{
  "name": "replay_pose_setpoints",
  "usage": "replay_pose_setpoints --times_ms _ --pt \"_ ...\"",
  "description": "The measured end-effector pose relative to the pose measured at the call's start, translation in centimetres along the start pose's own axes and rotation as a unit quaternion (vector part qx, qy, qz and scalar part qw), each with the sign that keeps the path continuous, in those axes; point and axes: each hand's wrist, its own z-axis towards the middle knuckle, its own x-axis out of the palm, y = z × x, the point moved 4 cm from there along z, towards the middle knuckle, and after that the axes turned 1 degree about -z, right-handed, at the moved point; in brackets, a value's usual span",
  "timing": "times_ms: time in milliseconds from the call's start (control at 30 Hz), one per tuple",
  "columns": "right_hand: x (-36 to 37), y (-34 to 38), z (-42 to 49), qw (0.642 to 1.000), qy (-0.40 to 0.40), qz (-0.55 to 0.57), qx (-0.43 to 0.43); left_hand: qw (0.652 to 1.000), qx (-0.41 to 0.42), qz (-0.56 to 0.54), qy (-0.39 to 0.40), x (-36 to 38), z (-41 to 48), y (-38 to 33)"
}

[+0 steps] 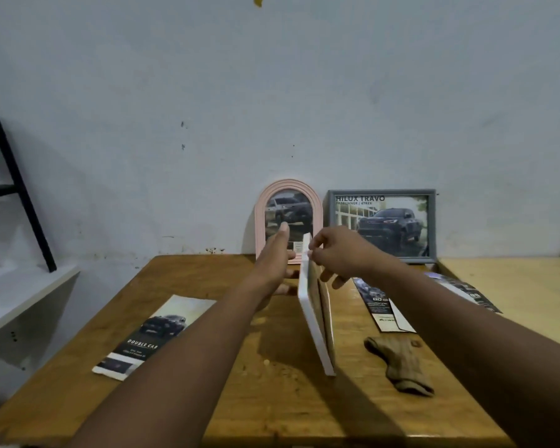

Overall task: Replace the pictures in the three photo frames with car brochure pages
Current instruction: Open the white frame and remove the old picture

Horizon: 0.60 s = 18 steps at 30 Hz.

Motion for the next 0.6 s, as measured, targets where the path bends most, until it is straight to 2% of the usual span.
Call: replay_pose_setpoints --times_ms 167,333,433,600 --pt "3.9 -3.2 1.0 0.998 -0.002 -0.063 0.012 0.998 -0.004 0.057 -0.029 -2.4 0.3 1.4" --pt "8.1 -8.8 -0.8 0.98 0.001 -0.188 0.068 0.988 -0.058 0.134 -0.049 -4.1 0.1 7.6" --pt "9.8 -10.7 -1.6 0.973 0.007 -0.218 0.076 0.96 -0.064 0.263 -0.066 -4.0 -1.4 9.9" --pt "9.8 -11.2 -1.3 0.966 -0.013 -0.253 0.055 0.9 0.016 0.422 -0.108 -3.1 -1.4 10.1"
